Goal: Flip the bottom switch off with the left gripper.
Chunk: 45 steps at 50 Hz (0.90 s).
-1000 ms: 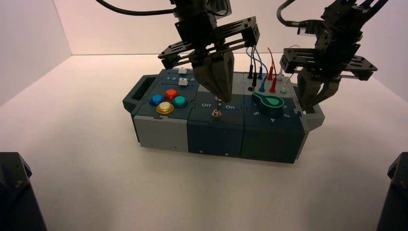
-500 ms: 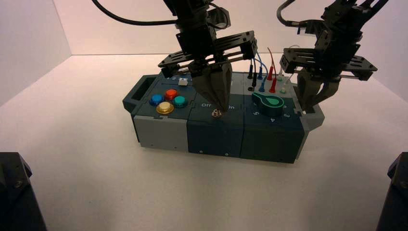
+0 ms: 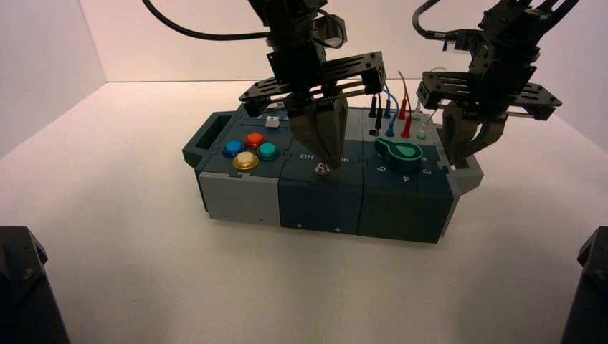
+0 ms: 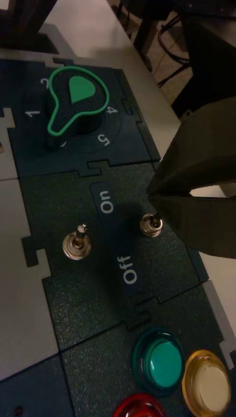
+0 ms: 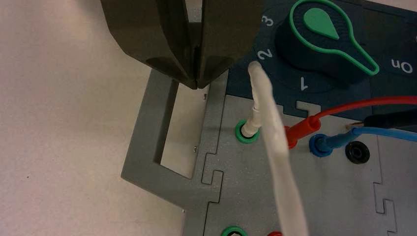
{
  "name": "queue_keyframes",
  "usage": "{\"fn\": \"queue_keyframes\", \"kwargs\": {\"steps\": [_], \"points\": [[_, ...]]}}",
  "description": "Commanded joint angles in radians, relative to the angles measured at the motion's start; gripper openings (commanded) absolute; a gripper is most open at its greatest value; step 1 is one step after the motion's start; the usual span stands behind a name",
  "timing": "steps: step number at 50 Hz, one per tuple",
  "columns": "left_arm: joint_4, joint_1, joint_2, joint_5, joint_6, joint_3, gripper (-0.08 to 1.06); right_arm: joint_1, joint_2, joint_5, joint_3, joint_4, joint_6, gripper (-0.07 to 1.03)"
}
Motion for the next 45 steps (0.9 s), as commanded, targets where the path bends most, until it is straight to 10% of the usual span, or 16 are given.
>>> {"fn": "queue_keyframes", "kwargs": {"steps": [1, 12, 45], "points": [[0.069, 0.018, -0.035, 0.002, -0.049, -0.012, -0.03, 0.017, 0.031, -0.026, 0.0, -0.003, -0.028, -0.02], [0.14, 0.029, -0.049, 0.026, -0.104, -0.014, -0.03, 0.017, 0.043, -0.031, -0.002, -0.006, -0.029, -0.02], [0.149, 0.029, -0.11, 0.094, -0.098, -0.028, -0.03, 0.017, -0.003, -0.009, 0.0, -0.006, -0.037, -0.02]]}}
